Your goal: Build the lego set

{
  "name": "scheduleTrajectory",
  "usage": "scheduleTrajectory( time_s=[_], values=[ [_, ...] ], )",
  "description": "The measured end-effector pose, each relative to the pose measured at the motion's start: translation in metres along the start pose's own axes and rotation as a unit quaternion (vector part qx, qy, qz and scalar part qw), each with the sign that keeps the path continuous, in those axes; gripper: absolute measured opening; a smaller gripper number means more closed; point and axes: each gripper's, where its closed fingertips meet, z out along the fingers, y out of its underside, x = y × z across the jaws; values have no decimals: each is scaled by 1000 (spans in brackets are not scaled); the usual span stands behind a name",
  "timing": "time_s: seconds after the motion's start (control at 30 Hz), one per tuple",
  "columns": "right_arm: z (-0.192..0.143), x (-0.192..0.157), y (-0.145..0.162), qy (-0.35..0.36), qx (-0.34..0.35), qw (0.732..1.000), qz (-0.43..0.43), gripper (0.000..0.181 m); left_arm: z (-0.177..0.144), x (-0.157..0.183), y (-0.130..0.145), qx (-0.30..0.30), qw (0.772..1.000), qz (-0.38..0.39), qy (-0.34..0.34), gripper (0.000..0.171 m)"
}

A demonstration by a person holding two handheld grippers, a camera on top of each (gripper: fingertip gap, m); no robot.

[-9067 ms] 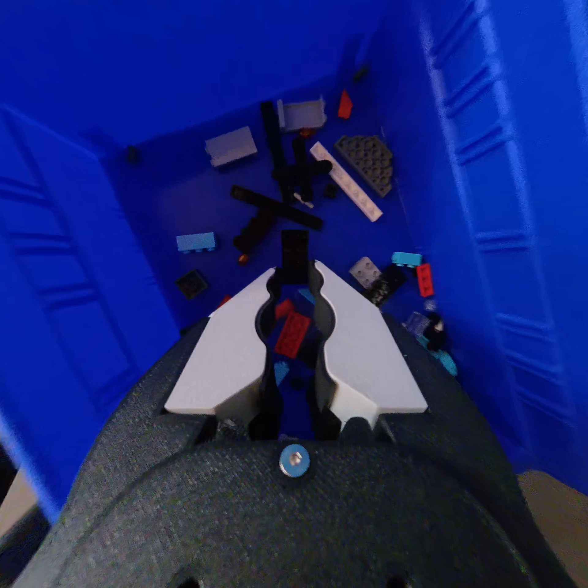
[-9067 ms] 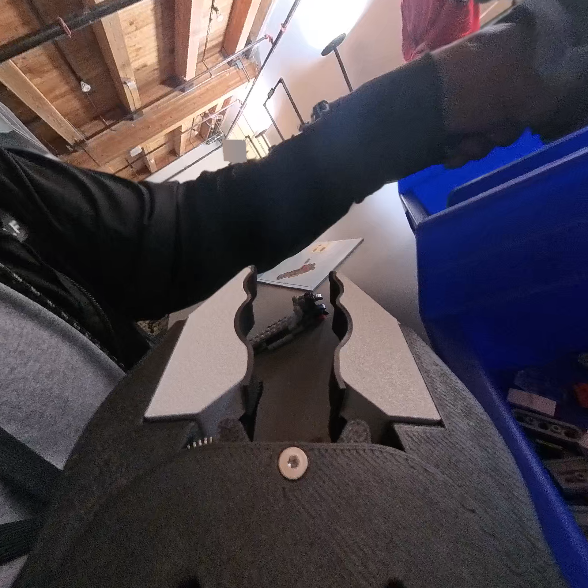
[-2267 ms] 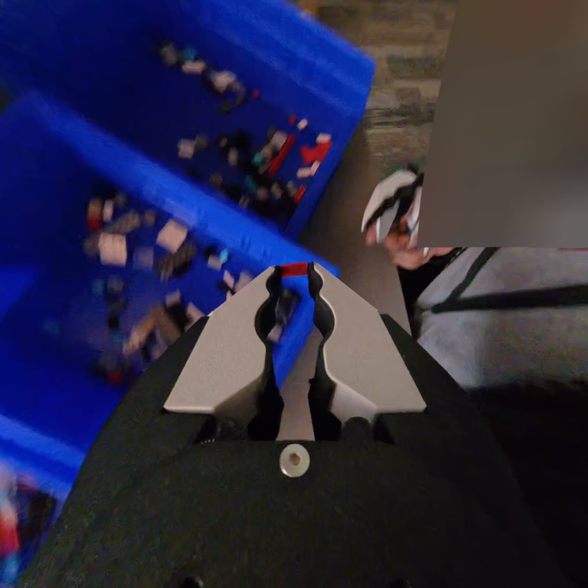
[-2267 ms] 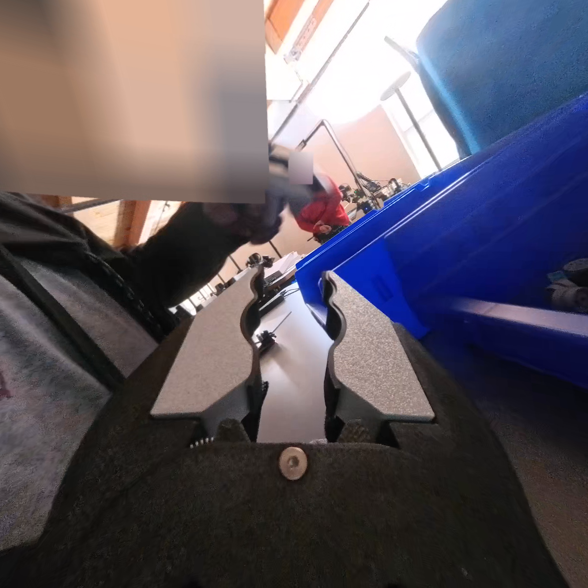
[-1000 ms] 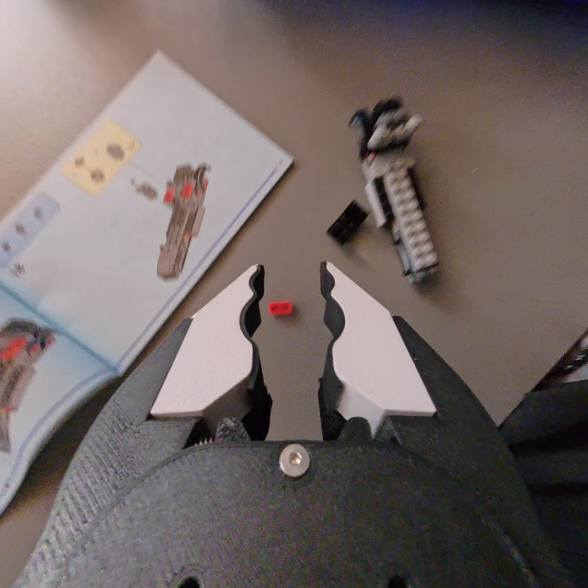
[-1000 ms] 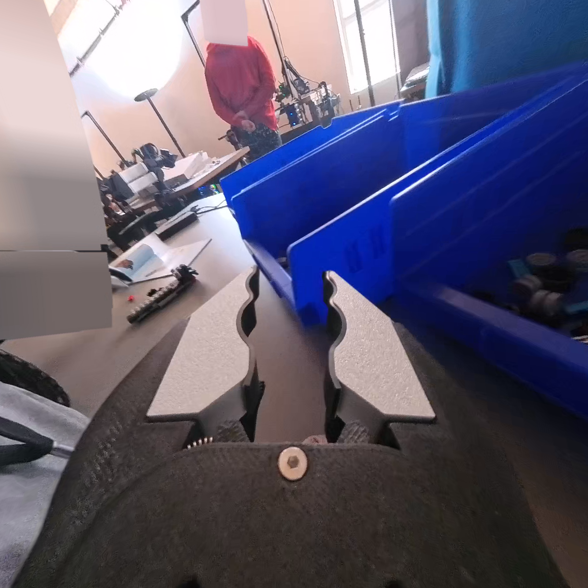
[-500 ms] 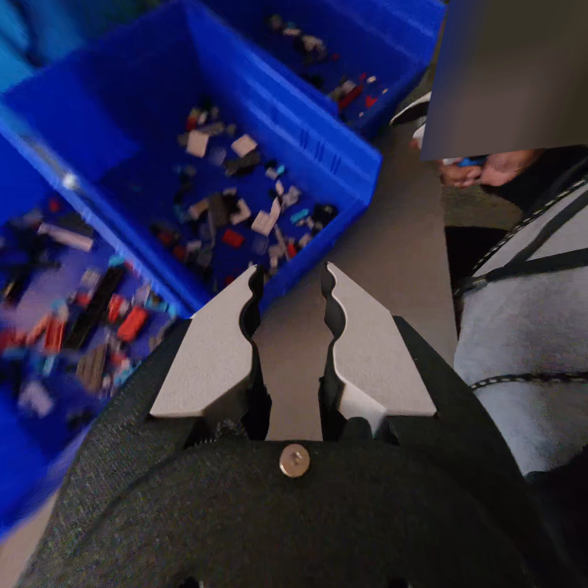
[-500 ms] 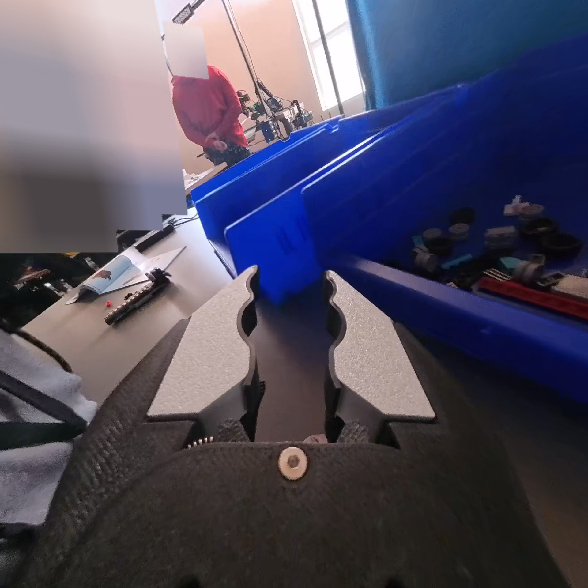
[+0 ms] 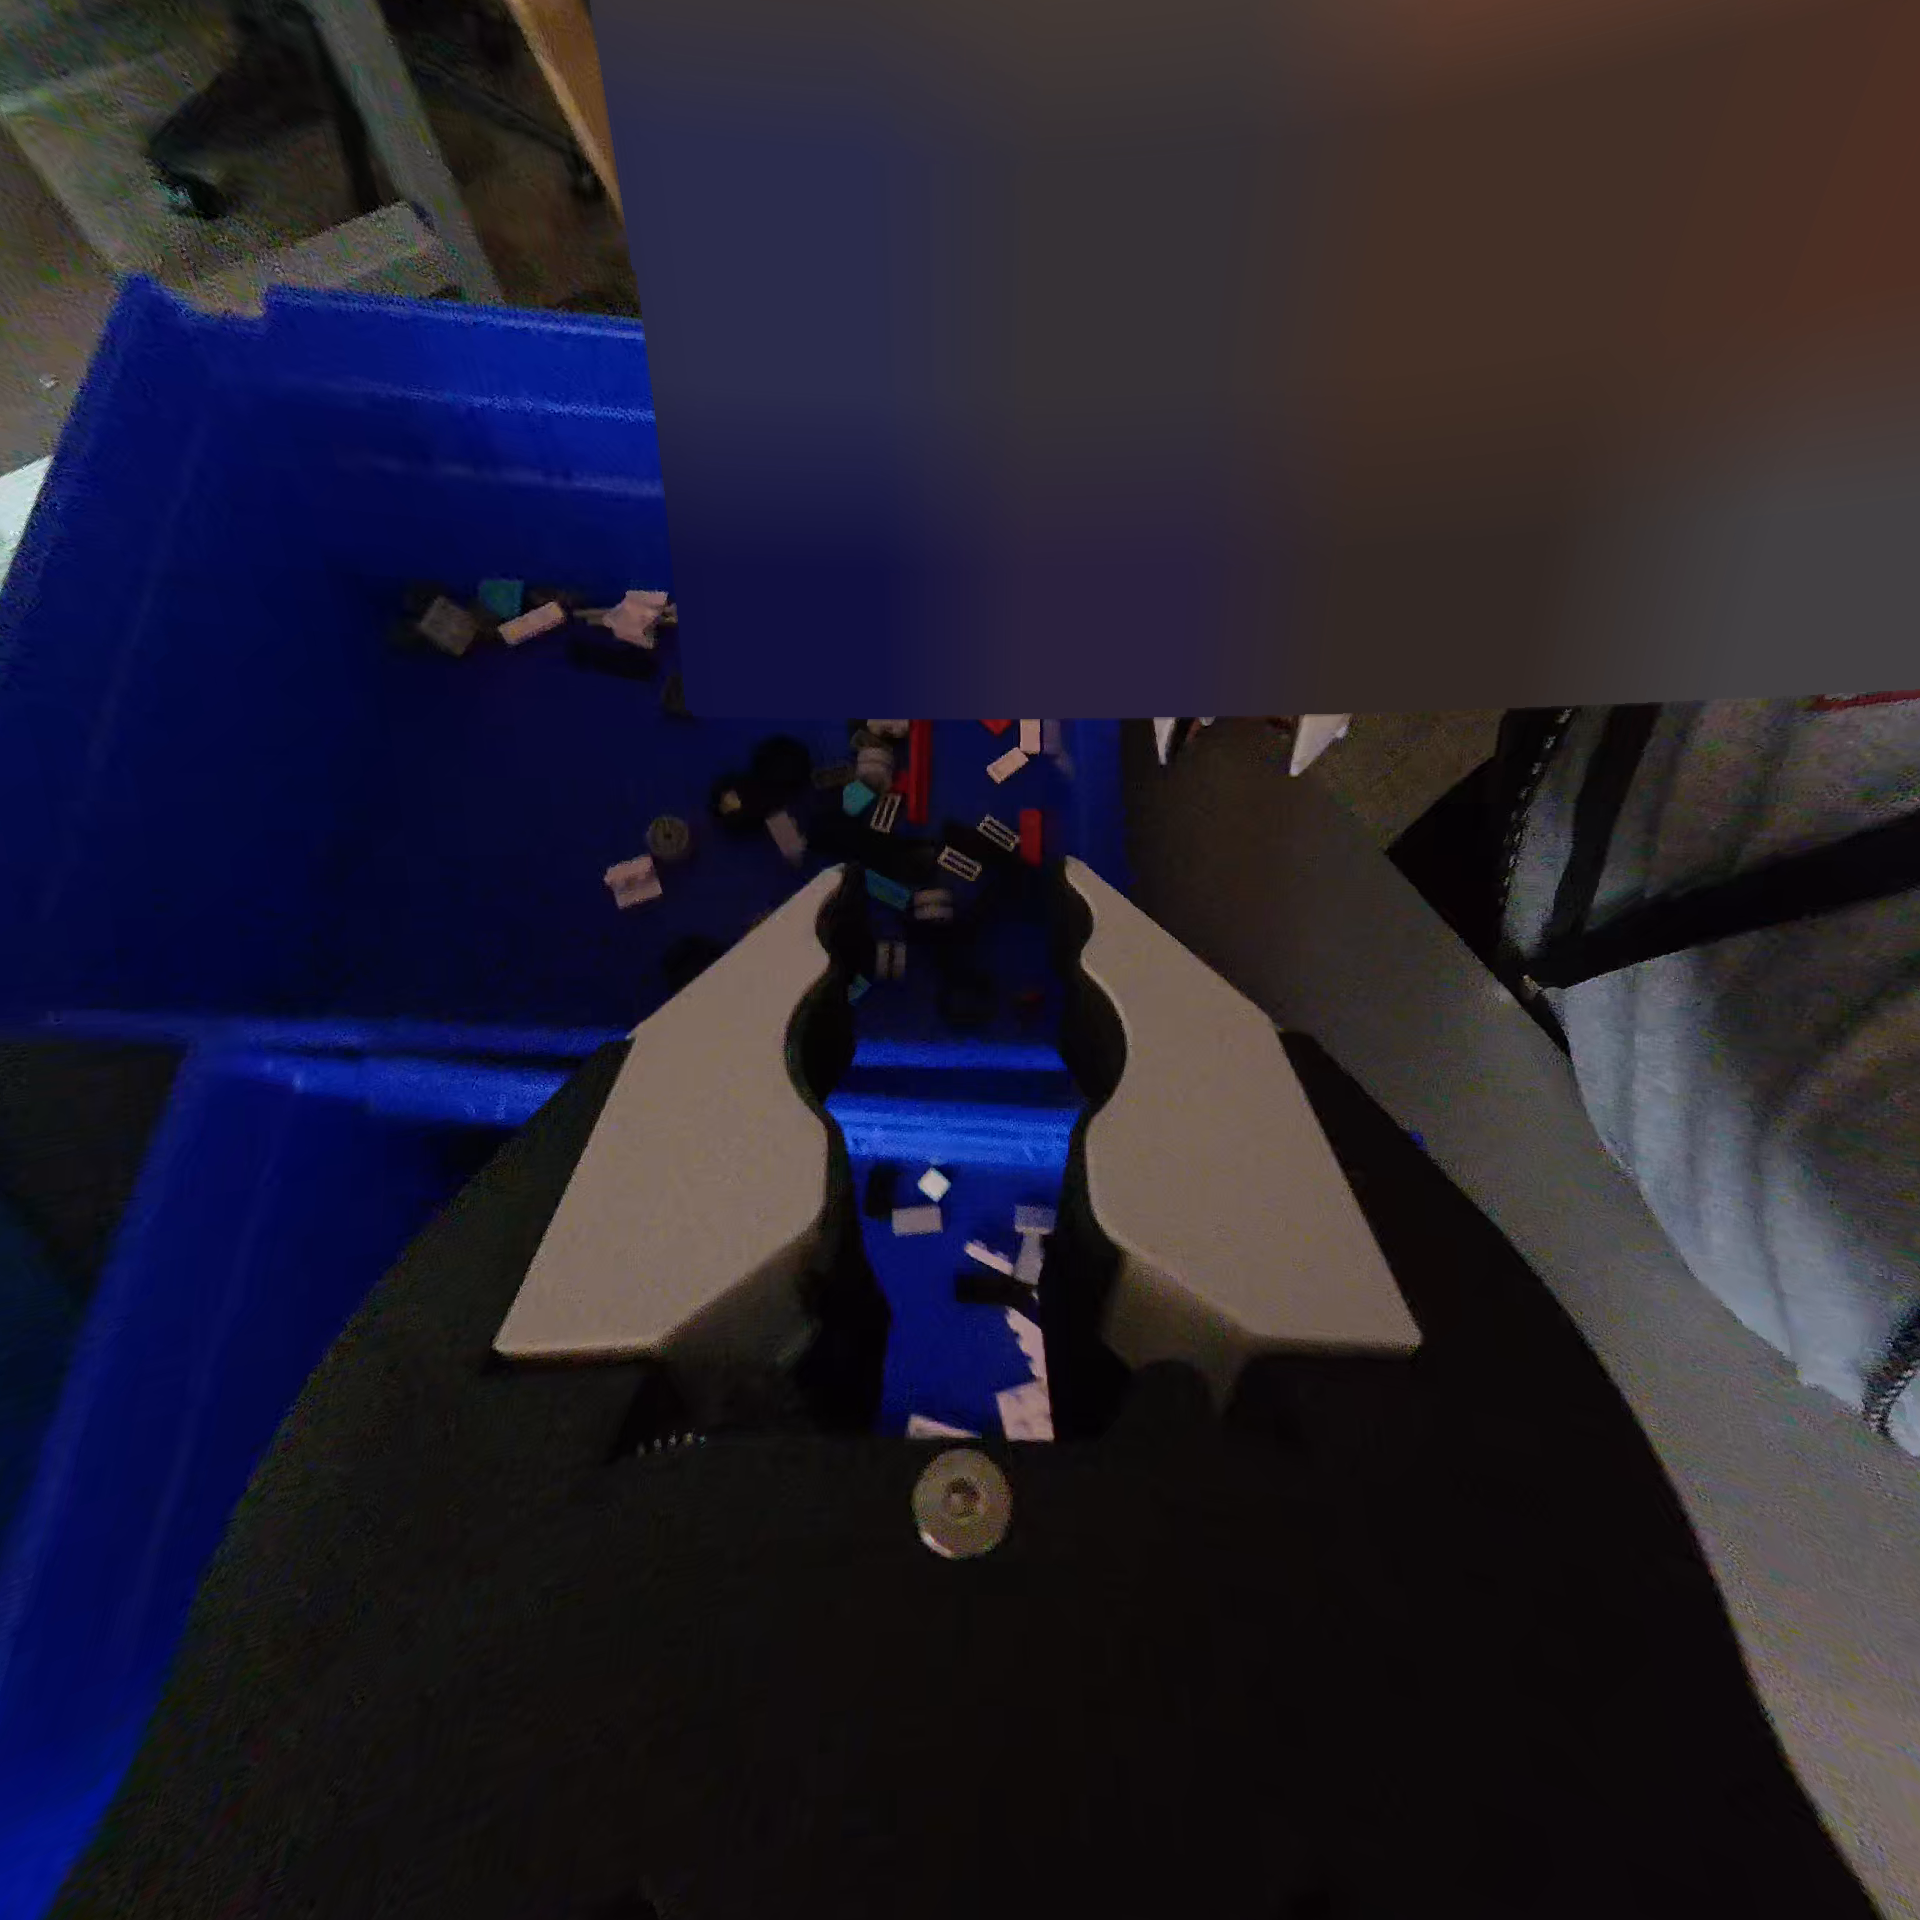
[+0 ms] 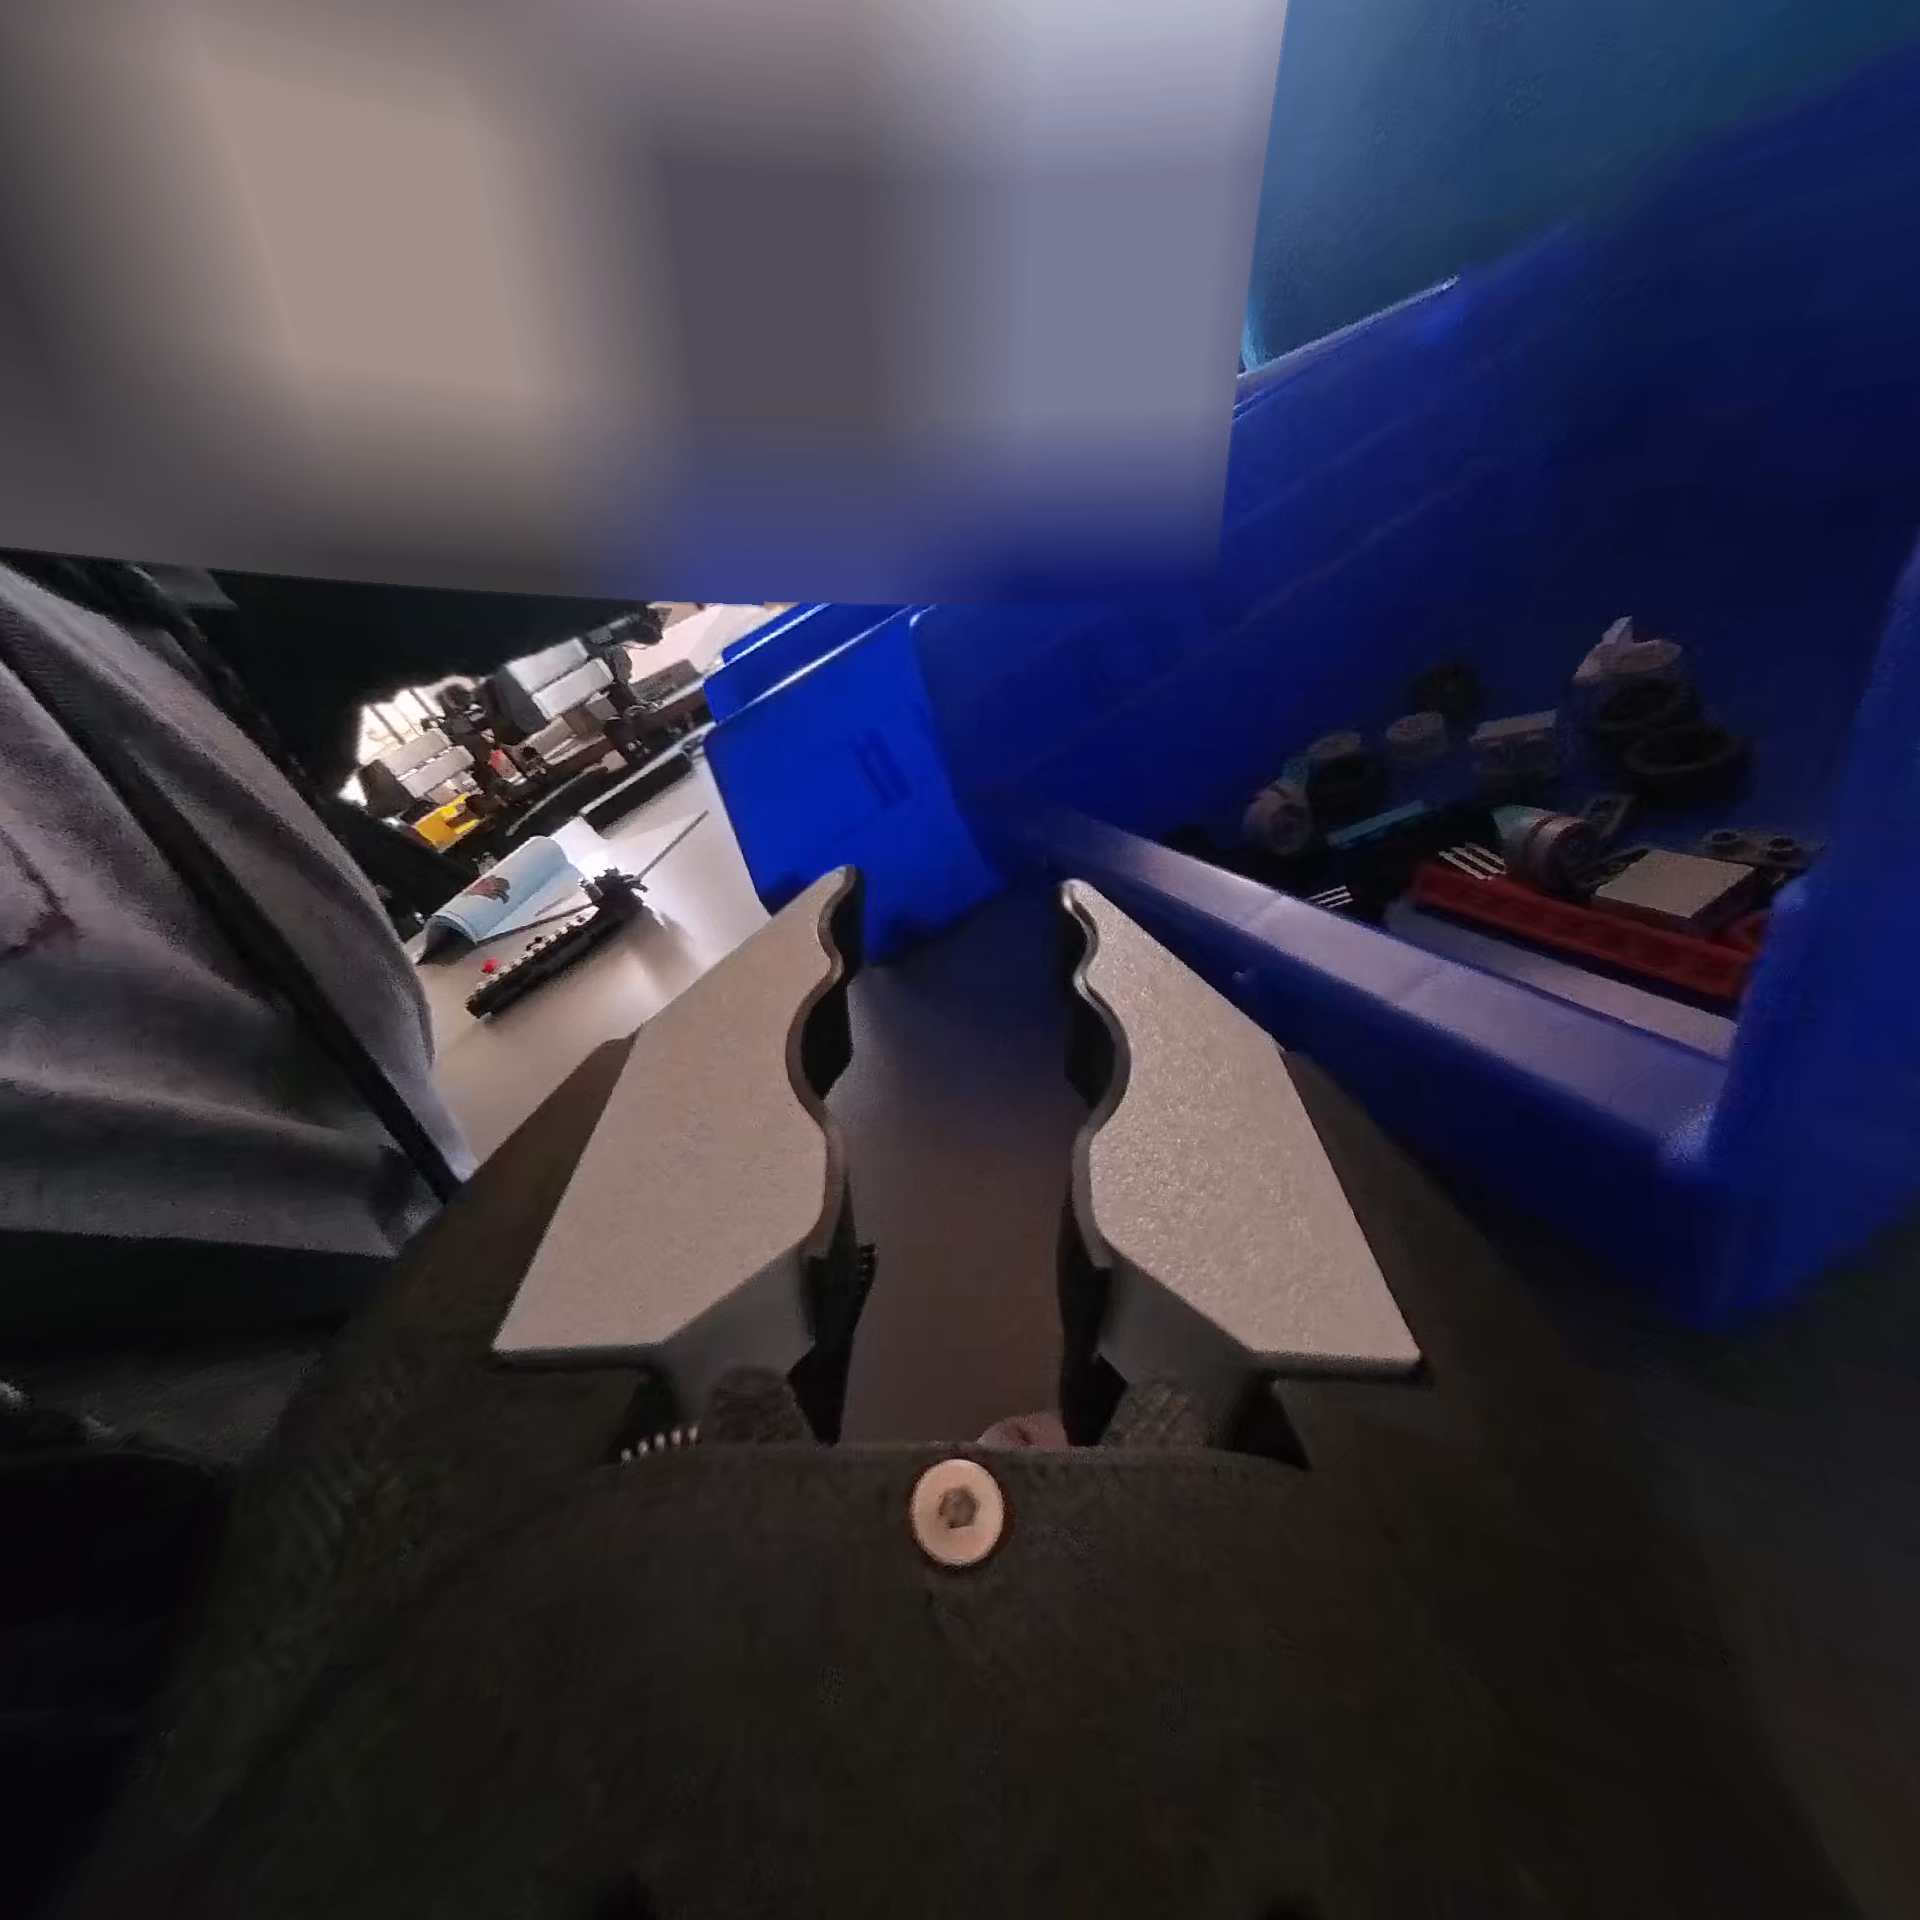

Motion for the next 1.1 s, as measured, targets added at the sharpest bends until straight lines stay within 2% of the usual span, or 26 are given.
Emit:
scheduleTrajectory(
  time_s=[0.23, 0.5, 0.77, 0.83, 0.93, 1.1],
  values=[
    [-4, 1, -1, -4, 20, 1000, 12, 28, 31, -10, -10, -19, 999, 26, 28, 34],
    [-1, 3, 2, 14, 12, 1000, -2, 28, 45, -2, -8, -43, 997, 43, 52, 33],
    [0, 4, 3, 20, 8, 1000, -2, 28, 75, 2, -22, -55, 990, 74, 103, 28],
    [1, 5, 4, 20, 5, 1000, 0, 27, 92, 10, -26, -71, 983, 77, 148, 26],
    [2, 6, 5, 22, 0, 1000, 0, 27, 119, 30, -33, -102, 960, 56, 255, 20],
    [1, 7, 6, 35, -2, 999, -3, 27, 167, 29, -14, -167, 931, 125, 298, 11]
  ],
)
